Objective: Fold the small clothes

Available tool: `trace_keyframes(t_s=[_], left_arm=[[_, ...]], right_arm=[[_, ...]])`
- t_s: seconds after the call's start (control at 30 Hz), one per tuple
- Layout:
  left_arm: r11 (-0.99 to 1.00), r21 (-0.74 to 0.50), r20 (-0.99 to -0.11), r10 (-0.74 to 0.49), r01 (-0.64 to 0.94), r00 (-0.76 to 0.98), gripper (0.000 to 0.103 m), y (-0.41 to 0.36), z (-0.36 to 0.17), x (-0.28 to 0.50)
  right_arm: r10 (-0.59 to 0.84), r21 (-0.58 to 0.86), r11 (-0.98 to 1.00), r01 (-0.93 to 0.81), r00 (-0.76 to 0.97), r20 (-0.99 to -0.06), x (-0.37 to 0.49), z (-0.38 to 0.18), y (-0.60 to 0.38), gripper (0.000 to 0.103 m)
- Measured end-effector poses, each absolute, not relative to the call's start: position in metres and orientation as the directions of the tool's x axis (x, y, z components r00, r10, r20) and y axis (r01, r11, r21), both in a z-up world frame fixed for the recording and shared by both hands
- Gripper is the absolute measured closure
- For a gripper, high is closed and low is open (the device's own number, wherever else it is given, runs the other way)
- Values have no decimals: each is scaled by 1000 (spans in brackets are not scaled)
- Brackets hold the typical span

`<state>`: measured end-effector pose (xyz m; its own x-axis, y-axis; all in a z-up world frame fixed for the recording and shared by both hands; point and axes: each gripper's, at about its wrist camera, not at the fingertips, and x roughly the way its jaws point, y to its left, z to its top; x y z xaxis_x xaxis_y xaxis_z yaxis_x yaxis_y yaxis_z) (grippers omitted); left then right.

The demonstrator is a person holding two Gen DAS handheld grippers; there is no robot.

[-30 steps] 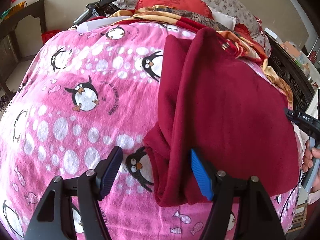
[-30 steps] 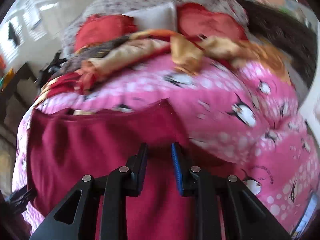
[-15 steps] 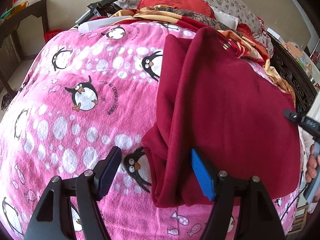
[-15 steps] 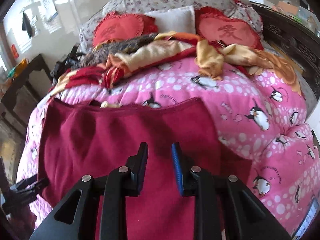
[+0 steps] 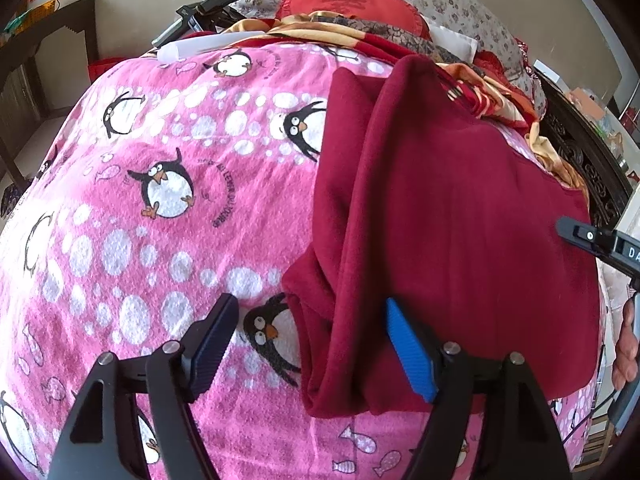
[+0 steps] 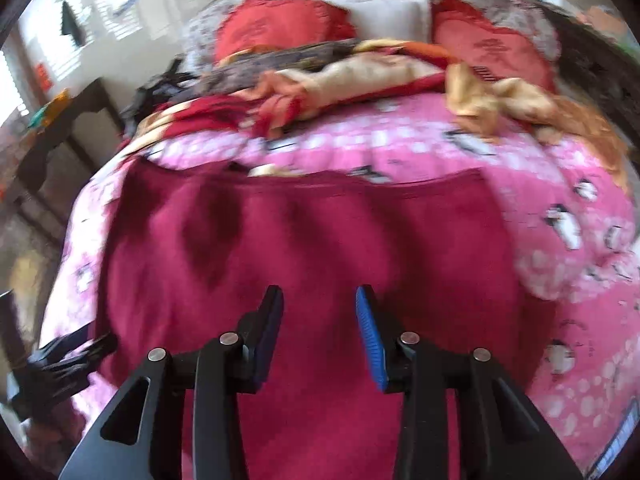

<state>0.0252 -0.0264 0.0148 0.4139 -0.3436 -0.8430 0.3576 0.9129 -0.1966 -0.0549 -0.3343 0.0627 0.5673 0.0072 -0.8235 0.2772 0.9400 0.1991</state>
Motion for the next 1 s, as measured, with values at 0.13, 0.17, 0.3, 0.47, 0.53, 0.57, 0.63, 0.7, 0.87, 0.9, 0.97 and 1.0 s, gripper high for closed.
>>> trace_keyframes(t_s=[0.13,0.17,0.3,0.47,0.53,0.57,0.63,0.7,0.87,0.9,0.97,1.0], left_arm=[[910,-209,-842,-354,358,408,23,-25,14,26],[909,-211,-841,-356,359,407,23,-24,14,26],[904,-222,-837,-369,365,404,22,-22,13,26],[893,-245,-824,-397,378,404,19,-19,12,26],[887,-255,-817,-411,385,405,17,-18,11,26],[883,-259,-812,-418,391,407,16,-17,11,25],[878,-264,-803,-429,400,413,15,-16,10,22],[872,-268,-795,-440,408,417,15,-13,9,18],[848,-307,-779,-485,432,398,13,-6,10,19],[844,-315,-776,-492,434,393,13,-5,9,20],[837,-329,-771,-505,437,388,13,-1,10,22],[835,-333,-768,-510,439,387,13,2,11,25]], right_arm=[[81,208,964,165,562,-823,-30,64,-291,89],[89,207,967,151,560,-824,-26,64,-285,89],[127,218,971,102,551,-825,2,63,-255,87],[180,264,961,76,552,-814,35,66,-230,84],[190,266,962,61,550,-813,48,66,-219,79],[188,260,964,56,548,-815,54,66,-214,77],[177,240,970,49,535,-826,69,66,-201,75],[167,219,975,40,520,-838,80,64,-191,72],[41,64,997,35,458,-888,109,49,-160,63],[17,33,999,28,449,-893,113,47,-155,55],[-45,-46,999,7,428,-903,120,41,-142,48],[-89,-98,995,0,427,-900,122,39,-136,47]])
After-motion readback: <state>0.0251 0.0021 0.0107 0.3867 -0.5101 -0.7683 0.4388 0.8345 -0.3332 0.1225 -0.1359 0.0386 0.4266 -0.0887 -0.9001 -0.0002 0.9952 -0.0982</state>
